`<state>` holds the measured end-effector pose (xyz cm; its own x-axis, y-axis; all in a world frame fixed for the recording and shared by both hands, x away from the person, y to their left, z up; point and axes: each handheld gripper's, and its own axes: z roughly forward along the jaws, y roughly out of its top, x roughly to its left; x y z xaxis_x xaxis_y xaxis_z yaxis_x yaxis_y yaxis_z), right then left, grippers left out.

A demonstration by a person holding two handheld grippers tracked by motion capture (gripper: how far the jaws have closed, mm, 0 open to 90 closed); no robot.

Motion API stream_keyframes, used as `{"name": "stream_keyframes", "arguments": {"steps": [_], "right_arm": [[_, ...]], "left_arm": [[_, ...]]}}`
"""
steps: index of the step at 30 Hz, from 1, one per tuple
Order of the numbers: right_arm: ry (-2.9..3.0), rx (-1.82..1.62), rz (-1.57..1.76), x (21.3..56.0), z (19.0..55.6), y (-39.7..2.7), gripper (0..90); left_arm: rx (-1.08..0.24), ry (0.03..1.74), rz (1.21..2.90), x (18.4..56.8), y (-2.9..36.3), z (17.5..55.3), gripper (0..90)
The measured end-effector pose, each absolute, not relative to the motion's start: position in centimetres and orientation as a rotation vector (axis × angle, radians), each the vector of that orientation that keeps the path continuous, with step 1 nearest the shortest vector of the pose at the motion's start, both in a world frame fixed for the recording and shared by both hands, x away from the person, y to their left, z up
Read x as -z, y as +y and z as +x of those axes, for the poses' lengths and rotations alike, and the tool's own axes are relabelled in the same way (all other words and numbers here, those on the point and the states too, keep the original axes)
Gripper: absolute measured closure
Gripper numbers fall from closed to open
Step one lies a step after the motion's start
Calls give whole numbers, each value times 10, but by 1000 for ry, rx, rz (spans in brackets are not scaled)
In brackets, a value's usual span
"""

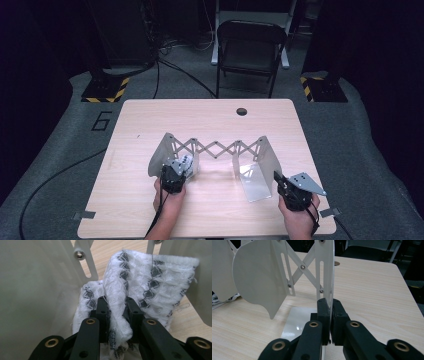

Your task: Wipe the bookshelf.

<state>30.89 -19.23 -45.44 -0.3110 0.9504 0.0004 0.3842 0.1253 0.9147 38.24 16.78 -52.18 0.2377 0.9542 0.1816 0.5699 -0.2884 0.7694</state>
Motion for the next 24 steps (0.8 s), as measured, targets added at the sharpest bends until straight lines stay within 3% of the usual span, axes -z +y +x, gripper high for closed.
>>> {"name": "stream_keyframes", "arguments": {"steps": [8,16,24], "right_arm": [[1774,-1155,1299,454,309,-191,882],[1776,-1159,1301,455,309,-192,886],[1781,-1160,1298,455,308,-192,887]], "left_arm": [[-859,1339,2052,518,172,357,772],[-785,1350,1993,520,189,318,772],[-816,1362,2005,520,174,356,771]]}}
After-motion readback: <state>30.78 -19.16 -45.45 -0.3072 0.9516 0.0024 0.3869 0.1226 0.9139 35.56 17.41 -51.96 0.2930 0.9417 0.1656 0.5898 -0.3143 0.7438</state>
